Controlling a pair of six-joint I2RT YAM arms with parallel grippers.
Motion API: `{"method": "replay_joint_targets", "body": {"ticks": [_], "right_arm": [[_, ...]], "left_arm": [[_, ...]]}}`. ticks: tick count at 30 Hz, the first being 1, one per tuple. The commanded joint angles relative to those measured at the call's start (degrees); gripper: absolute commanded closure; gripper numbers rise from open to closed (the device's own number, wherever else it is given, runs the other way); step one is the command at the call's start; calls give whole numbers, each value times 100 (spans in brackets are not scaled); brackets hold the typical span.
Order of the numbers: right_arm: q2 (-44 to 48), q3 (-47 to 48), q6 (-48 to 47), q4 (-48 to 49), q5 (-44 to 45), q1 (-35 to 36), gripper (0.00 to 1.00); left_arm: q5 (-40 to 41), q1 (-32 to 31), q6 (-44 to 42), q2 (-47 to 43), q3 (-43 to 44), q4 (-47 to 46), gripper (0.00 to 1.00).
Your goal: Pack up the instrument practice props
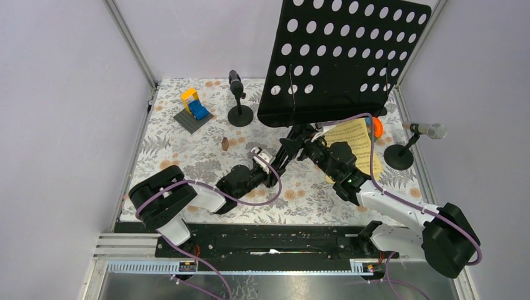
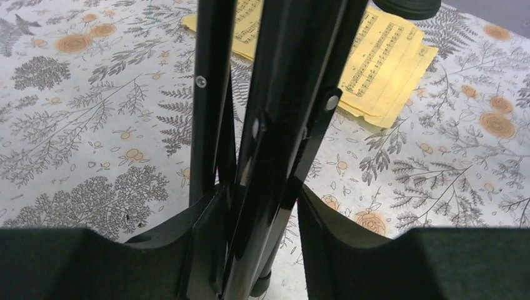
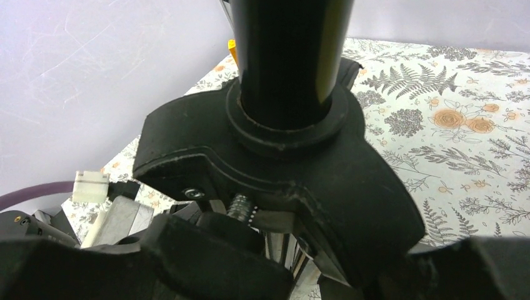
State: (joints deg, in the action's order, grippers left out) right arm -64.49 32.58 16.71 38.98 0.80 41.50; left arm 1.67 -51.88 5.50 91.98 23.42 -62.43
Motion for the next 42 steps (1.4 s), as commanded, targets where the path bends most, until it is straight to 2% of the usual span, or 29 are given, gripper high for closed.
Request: {"method": "replay_joint_targets", "body": {"ticks": [1,5,7,8,10,12,13,14,21,26,31,37,39,42], "right_arm": [[363,504,-77,-19,-743,168,100],[440,586,-321,-243,-651,173,100],[475,633,-447,-340,-621,166,100],[488,659,-495,-414,-617,168,100],[514,708,-584,-511,-631,169,100],[536,708,-655,-561,-638,166,100],[546,692,-681,-566,-634,166,100],[557,663,-700,-563,-625,167,100],[530,581,-621,-419,-663,169,100],[520,613,-528,-405,-724,166,100],[487,684,-396,-439,-940,161,100],[470,755,-257,-498,-1265,167,100],[486,792,-255,-550,-1299,169,100],[500,805,-307,-582,-1239,166,100]], "left_arm": [[113,26,-95,-103,207,338,62],[66,25,-157,-230,173,450,81],[66,26,-186,-316,144,518,81],[81,26,-197,-366,119,544,72],[205,26,-198,-499,30,561,39],[420,28,-227,-622,-103,498,15],[541,21,-258,-694,-194,432,5],[640,26,-302,-750,-281,339,2],[870,19,-505,-909,-391,217,1],[383,25,-699,-763,-146,201,1],[-373,20,-757,-297,269,205,1],[-187,28,-1005,282,814,566,2],[-72,21,-960,399,926,761,11],[-140,21,-803,428,899,807,32]]}}
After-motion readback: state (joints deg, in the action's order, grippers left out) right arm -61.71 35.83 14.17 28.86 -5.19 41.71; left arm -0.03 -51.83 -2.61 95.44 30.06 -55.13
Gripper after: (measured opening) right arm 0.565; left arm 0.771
